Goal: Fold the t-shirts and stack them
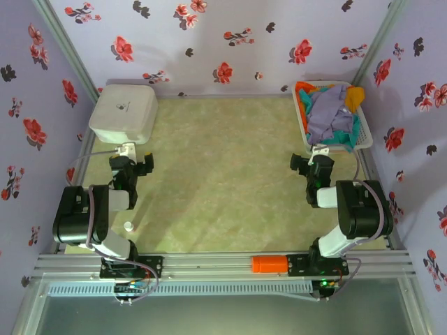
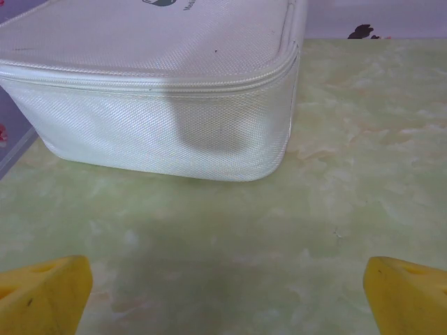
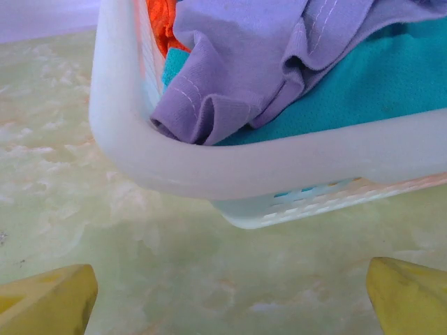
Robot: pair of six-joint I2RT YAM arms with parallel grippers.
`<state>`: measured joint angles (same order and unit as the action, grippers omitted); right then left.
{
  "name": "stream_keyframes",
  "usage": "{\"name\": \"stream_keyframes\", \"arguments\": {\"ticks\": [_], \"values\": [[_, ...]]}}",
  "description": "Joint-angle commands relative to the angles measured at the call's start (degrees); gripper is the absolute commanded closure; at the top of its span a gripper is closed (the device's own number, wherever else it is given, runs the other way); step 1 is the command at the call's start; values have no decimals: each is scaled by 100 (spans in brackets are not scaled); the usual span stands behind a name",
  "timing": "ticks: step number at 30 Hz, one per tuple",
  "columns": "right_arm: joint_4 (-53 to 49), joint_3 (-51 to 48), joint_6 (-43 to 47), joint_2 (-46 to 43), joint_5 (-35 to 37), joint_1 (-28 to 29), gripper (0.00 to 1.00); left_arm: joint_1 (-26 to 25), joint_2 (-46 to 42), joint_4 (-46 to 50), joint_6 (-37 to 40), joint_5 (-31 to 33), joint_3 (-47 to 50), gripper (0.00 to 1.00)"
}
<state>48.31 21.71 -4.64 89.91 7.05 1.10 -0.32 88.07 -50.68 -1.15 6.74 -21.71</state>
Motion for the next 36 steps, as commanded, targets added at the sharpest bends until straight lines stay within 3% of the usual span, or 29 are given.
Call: {"name": "stream_keyframes", "arguments": {"ticks": [1,33,36], "values": [[178,87,25,-56,-3,-40,1,-2,44,14,104,-76,-105,0],[161,111,-25,-60,153,-48,1,72,41,23,22,-86,-104,0],[-587,384,-12,-389,133,-40,1,35,33,-18,20,30,-81,0]]}}
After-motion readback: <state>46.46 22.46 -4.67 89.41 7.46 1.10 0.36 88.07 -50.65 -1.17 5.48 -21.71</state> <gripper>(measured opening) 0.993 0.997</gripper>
